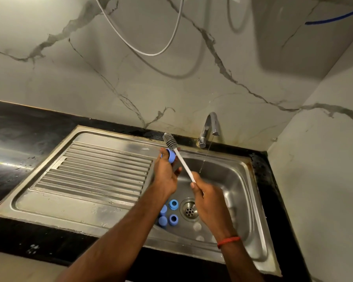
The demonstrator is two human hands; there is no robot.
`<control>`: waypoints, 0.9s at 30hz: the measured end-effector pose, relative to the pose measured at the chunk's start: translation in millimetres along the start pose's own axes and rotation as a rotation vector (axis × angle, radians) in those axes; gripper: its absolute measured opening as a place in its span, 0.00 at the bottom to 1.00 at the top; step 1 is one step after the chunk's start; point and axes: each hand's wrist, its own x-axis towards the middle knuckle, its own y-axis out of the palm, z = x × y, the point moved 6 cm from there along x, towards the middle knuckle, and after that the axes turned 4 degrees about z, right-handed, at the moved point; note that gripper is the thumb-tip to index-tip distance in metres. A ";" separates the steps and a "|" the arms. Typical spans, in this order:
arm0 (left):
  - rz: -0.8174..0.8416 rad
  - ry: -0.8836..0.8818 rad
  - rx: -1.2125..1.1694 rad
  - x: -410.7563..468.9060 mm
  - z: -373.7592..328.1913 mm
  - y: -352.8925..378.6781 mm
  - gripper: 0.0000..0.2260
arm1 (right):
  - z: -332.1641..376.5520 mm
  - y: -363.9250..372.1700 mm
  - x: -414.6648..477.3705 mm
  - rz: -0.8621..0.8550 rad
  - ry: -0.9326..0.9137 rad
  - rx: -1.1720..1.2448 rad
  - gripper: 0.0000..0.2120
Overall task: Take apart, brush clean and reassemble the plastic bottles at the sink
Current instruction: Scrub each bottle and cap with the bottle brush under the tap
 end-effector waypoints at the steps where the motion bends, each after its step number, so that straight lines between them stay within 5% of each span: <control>1: 0.001 -0.008 -0.017 0.2 -2.2 3.4 0.24 | 2.7 1.5 3.6 0.003 -0.008 0.014 0.18; 6: -0.079 -0.028 -0.152 13.4 -22.5 -14.3 0.26 | -3.1 8.4 -16.4 0.076 -0.053 0.081 0.19; 18: -0.088 0.001 -0.071 6.6 -25.7 -9.0 0.22 | -11.8 2.7 -11.8 0.082 -0.033 0.094 0.19; 24: -0.069 0.018 -0.118 2.5 -26.4 -9.9 0.07 | -21.4 -18.9 -11.7 0.036 -0.015 0.056 0.16; 27: -0.038 0.062 -0.066 3.5 -27.1 -6.8 0.12 | -19.9 -28.1 -6.6 -0.001 -0.022 -0.062 0.15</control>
